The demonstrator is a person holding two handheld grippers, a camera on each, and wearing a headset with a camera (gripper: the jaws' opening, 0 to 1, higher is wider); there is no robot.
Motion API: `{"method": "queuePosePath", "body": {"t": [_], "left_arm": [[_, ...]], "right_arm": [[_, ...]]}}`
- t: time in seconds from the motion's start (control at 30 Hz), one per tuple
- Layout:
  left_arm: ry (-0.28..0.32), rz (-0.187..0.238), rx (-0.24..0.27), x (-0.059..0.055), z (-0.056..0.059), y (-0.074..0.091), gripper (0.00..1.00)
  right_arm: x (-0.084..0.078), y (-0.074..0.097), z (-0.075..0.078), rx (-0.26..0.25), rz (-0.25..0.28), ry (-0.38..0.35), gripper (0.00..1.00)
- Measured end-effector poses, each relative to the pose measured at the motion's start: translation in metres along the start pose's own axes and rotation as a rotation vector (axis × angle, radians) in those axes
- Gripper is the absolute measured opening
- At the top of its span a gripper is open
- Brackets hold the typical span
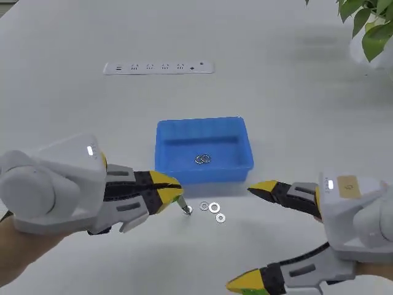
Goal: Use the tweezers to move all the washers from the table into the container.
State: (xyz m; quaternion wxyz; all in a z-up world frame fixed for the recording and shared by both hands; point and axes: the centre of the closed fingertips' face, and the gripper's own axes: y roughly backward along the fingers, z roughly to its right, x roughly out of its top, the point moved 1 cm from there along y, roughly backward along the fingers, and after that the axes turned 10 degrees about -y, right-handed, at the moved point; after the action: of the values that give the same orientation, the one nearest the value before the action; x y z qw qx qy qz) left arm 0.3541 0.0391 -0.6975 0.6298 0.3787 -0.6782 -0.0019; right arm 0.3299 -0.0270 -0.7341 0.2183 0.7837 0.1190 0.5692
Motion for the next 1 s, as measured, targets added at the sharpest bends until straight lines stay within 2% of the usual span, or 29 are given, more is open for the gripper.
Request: {"method": "queuePosePath", "body": {"t": [0.13,0.3,0.6,1.0], "left_arm": [[-0.007,-0.006,-0.015,0.000,0.001,-0.001,0.05],[-0.006,-0.004,-0.028,0.000,0.003,-0.001,0.05],[0.000,0.002,-0.041,0.000,0.004,-0.003,0.05],[-0.002,0.000,-0.049,0.003,0.004,-0.008,0.05]], "right_arm": [[0.016,-0.015,0.006,0.043,0.006,0.036,0.82],[0.026,-0.028,0.008,0.094,0.000,0.061,0.66],[0.013,-0.048,0.009,0.153,-0.071,0.137,0.52],[0.014,-0.069,0.015,0.184,-0.083,0.215,0.31]]}}
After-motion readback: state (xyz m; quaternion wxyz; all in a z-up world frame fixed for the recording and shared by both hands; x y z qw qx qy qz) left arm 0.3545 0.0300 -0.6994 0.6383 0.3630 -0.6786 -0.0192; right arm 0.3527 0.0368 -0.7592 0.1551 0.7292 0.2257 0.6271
